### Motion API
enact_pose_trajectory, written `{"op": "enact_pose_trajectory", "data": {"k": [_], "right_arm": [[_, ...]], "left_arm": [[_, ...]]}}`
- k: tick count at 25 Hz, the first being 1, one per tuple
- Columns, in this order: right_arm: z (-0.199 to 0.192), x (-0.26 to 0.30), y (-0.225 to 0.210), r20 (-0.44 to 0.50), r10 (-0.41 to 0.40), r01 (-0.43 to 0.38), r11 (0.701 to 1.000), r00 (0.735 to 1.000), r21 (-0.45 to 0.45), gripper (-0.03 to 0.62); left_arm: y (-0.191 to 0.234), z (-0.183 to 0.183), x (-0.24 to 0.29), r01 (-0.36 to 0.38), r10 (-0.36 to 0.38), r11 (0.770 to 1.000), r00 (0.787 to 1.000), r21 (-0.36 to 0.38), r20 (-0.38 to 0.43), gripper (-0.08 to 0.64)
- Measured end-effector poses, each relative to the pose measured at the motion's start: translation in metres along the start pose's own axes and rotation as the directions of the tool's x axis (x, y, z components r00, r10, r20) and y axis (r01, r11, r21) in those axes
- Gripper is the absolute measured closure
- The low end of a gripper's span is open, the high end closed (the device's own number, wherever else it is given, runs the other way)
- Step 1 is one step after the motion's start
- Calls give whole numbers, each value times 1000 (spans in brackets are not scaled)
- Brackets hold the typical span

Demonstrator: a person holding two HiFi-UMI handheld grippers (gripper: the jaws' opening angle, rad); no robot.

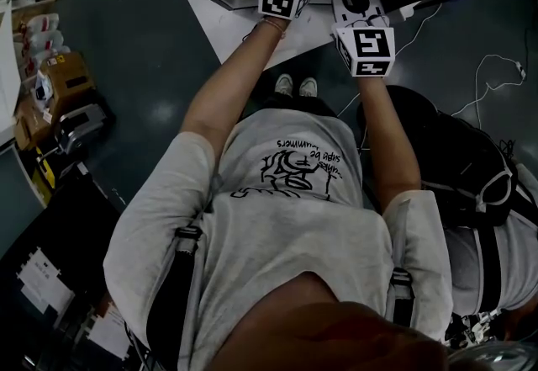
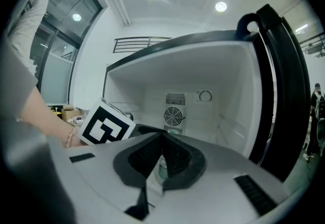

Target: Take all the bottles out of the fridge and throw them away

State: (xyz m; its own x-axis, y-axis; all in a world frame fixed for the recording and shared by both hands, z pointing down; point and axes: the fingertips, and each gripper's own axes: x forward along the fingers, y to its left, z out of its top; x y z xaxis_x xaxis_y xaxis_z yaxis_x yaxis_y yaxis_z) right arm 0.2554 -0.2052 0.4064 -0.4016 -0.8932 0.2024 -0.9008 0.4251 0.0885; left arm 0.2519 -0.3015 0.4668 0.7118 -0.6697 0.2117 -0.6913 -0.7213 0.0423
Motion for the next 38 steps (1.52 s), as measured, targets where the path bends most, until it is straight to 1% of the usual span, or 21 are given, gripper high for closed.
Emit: {"op": "enact_pose_trajectory", "data": {"k": [3,5,9,16,18,19,23,27,30,34,38], "right_arm": [[-3,0,-1,0,-2,2,1000,1000,5,583],[-4,0,0,-3,-3,3,1000,1000,8,583],[-4,-4,4,-10,-5,5,1000,1000,17,583],[0,-7,9,-11,-10,11,1000,1000,21,583],[1,-7,7,-9,-12,13,1000,1000,20,583],[1,-7,7,-9,-13,14,1000,1000,20,583],[1,-6,4,-12,-16,17,1000,1000,22,583],[0,-6,2,-13,-17,18,1000,1000,22,583],[1,-7,1,-14,-19,20,1000,1000,22,583],[2,-8,1,-9,-22,22,1000,1000,23,583],[3,-7,1,-8,-23,23,999,1000,22,583]], "left_arm": [[4,-4,9,-10,10,1000,1000,-3,-7,336],[9,-5,12,-21,21,1000,1000,10,-3,336],[13,3,13,-43,42,999,999,21,16,336],[17,6,9,-54,53,998,999,32,7,337],[16,5,9,-52,52,998,999,32,-6,349],[15,5,9,-50,51,998,999,35,-10,377],[14,6,10,-46,46,997,999,62,-1,391],[12,7,7,-37,37,997,999,68,8,396],[9,4,3,-27,27,997,1000,67,-4,397],[5,7,-3,-17,16,996,1000,91,7,400],[2,11,-10,-3,1,997,1000,83,20,400]]}}
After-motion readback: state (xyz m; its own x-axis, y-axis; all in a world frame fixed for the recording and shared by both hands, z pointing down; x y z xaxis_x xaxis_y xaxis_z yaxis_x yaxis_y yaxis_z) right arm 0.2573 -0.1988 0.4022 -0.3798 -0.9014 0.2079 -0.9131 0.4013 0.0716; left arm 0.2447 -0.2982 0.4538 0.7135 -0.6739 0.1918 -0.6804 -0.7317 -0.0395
